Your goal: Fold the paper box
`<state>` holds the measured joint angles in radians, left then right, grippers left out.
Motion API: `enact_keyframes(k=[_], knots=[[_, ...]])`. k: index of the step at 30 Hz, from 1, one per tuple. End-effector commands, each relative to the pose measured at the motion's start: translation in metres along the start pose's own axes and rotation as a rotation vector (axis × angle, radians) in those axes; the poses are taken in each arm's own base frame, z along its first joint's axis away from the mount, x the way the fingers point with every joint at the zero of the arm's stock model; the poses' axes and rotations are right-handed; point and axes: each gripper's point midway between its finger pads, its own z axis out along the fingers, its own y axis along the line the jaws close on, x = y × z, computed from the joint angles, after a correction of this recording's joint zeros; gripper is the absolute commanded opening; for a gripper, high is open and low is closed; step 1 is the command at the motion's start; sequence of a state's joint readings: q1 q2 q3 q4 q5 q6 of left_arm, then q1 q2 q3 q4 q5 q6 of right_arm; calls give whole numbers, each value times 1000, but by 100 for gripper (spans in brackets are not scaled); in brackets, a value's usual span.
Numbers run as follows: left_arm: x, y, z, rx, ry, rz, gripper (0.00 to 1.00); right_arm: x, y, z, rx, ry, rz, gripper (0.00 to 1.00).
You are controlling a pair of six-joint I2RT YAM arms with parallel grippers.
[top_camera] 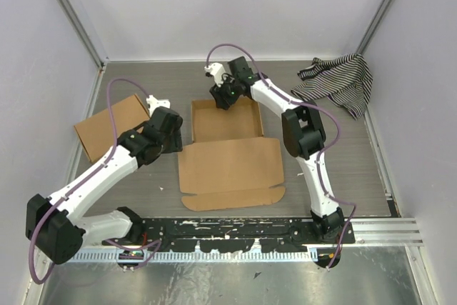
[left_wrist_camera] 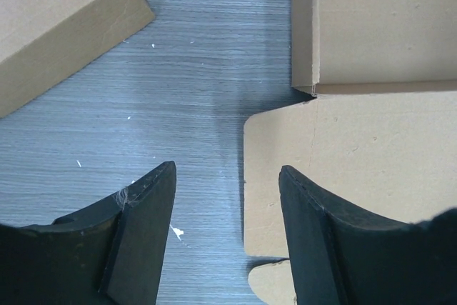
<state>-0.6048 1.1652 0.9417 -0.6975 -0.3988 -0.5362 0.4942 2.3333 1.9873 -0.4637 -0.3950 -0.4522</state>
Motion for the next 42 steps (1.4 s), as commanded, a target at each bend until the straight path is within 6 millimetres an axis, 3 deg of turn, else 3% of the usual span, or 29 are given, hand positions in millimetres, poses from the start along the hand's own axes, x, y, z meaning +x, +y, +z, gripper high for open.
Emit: enact_keyframes(k=[1,3,6,8,10,13,16,20,22,25,27,30,34,38,42], knots=[[-3,4,-7,9,-34,-32,66,-21,-8,-2,29,-41,-26,57],[-2,6,-8,4,-37,-31,66,-13,-18,2,90,-11,9,52],[-3,8,-9,2,-43,-30,66,7,-41,2,230,54,77,32],[-2,7,-9,3,-42,-26,66,22,-53,-4,305,89,134,21],[-3,7,-9,5,-43,-24,65,37,-66,-17,372,109,203,17],[-3,4,-8,19,-40,-19,65,64,-88,-49,469,114,340,12],[-3,0,-8,36,-36,-20,65,97,-104,-99,602,162,496,11],[-7,-8,-9,70,-40,-28,65,154,-99,-162,722,226,701,12],[-9,-12,-8,88,-45,-33,65,184,-78,-178,726,272,779,13],[-10,-18,-6,107,-42,-43,65,195,-30,-172,581,279,867,17],[-8,-20,-5,115,-34,-49,64,180,22,-154,375,243,885,21],[-5,-20,-4,108,-17,-63,64,141,104,-134,162,186,820,28],[-1,-14,-5,80,3,-71,64,89,194,-131,-3,138,696,36],[2,-7,-7,48,1,-87,64,76,232,-144,-9,123,668,49],[3,-7,-3,48,-11,-104,65,91,238,-151,23,122,696,59]])
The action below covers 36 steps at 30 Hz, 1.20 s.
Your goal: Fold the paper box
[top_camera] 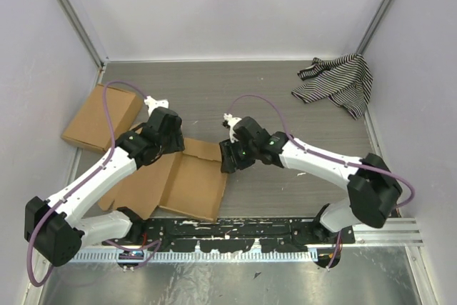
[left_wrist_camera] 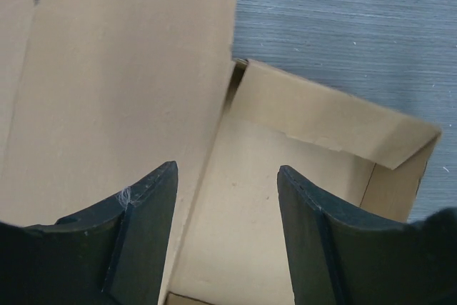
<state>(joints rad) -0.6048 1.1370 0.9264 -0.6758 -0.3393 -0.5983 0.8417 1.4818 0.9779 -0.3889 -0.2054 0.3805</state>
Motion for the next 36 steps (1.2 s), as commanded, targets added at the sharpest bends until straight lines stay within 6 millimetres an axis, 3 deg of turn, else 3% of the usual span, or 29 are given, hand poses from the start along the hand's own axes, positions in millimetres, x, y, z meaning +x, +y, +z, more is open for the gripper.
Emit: enact_keyframes(k=[1,4,6,9,13,16,19,24,30,34,36], knots=[[1,4,3,-18,-16,-32,65,4,-17,-11,82,-52,100,61],[0,-1,6,-4,-14,-35,64,5,-50,-19,263,-78,92,63],[0,-3,6,0,-9,-30,63,-8,-59,-29,319,-122,5,63],[-3,-1,-2,7,-21,-42,62,-44,-45,-33,260,-200,-196,63],[-8,11,-24,25,-96,-94,62,-92,-12,-21,138,-248,-397,62],[-10,19,-36,36,-148,-130,63,-118,1,0,93,-220,-478,61],[-9,26,-41,23,-161,-138,63,-128,10,29,38,-163,-533,61],[-5,33,-44,-15,-135,-121,63,-123,3,67,26,-72,-527,59],[-2,33,-41,-18,-131,-122,63,-91,-3,75,-7,-5,-492,56],[-1,33,-36,-29,-121,-111,63,-74,-31,80,124,32,-411,36],[-2,31,-33,-29,-117,-107,63,-66,-62,75,280,37,-351,21]])
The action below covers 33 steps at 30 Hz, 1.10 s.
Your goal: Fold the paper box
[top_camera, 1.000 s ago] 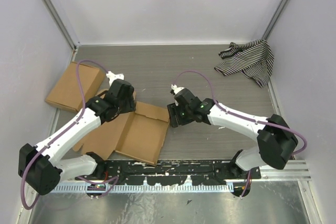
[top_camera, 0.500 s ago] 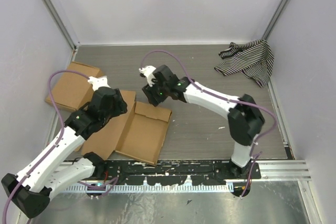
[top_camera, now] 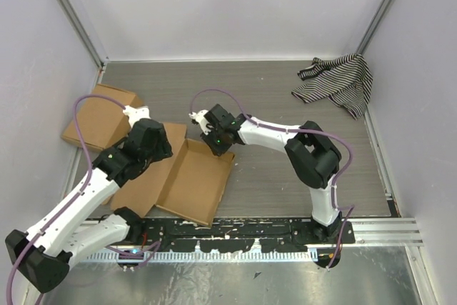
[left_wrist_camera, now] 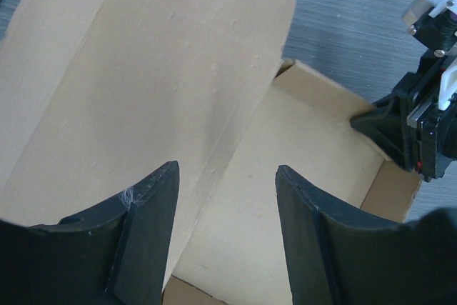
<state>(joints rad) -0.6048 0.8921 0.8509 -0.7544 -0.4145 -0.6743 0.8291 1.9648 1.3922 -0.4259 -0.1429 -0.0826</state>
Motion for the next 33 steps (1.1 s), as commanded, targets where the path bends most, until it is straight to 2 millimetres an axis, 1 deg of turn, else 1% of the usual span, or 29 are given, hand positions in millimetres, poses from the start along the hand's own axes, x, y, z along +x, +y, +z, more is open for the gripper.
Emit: enact_keyframes(k=[1,4,6,7,8,9,10,12,14,16,18,19,22,23,25,26,27,30,32,33], knots=[[-2,-1,6,-16,-1,6,63,21,-40,-19,258,17,133,15],[-2,-7,9,-7,13,14,63,69,-80,-37,474,77,319,2],[-3,-11,11,3,20,16,63,102,-96,-53,566,88,439,1],[-2,-13,14,3,26,19,63,113,-102,-61,596,72,498,1],[-3,-15,15,4,28,18,63,126,-107,-68,618,61,552,1],[-3,-17,17,6,32,19,63,139,-105,-72,627,48,595,1],[-3,-18,19,7,35,20,63,140,-104,-79,633,10,633,1],[-3,-22,23,5,48,25,63,147,-102,-85,648,-24,687,2],[-1,-27,27,4,72,33,63,150,-100,-86,647,-63,735,7],[1,-31,32,6,92,44,63,148,-97,-84,623,-91,759,15],[2,-35,38,5,106,58,63,143,-95,-82,604,-108,770,21],[3,-36,43,-1,111,67,63,139,-96,-83,603,-116,773,26],[5,-38,57,-28,129,102,64,124,-97,-87,599,-136,787,38],[7,-39,62,-39,141,113,64,116,-97,-89,596,-145,787,45],[11,-42,72,-49,164,131,64,97,-99,-97,581,-185,777,70],[13,-44,76,-50,171,138,63,89,-99,-101,571,-202,766,93],[15,-46,79,-46,178,141,63,80,-100,-104,561,-219,755,99],[17,-54,86,-21,190,144,63,56,-102,-110,483,-256,738,100],[16,-59,86,1,190,144,62,44,-109,-117,445,-289,739,100],[15,-60,85,7,185,143,62,39,-115,-124,454,-313,745,100]])
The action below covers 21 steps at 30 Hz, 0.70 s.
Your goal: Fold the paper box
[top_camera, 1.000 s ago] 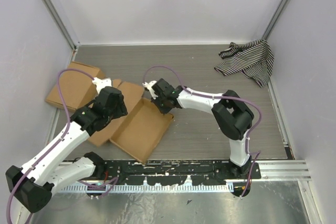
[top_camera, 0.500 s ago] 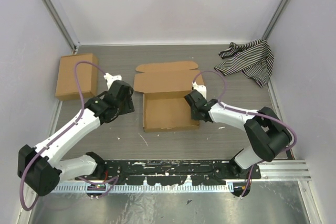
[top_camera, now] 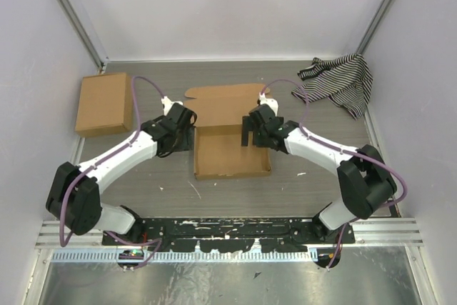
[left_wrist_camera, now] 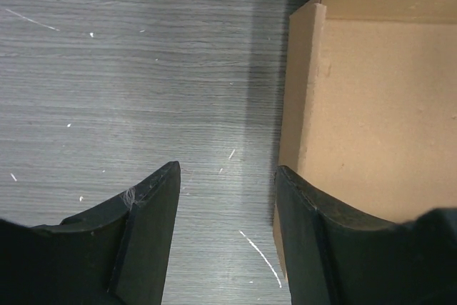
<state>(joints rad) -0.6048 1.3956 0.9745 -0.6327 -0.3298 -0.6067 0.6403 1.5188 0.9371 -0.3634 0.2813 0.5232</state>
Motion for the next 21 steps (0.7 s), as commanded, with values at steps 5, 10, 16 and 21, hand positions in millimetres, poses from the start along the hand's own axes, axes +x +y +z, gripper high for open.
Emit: enact_keyframes(k=[5,10,16,21], knots=[[-33,-17,-21,111,-122,-2,63,-104,-25,-60,40,-336,159,45],[-48,-19,-19,97,-173,7,64,-113,-33,-50,31,-345,91,1],[-90,-9,-4,51,-127,-72,64,-143,-47,-18,-43,-260,196,56],[-118,25,30,7,-78,-219,65,-171,-70,6,-126,-214,273,88]])
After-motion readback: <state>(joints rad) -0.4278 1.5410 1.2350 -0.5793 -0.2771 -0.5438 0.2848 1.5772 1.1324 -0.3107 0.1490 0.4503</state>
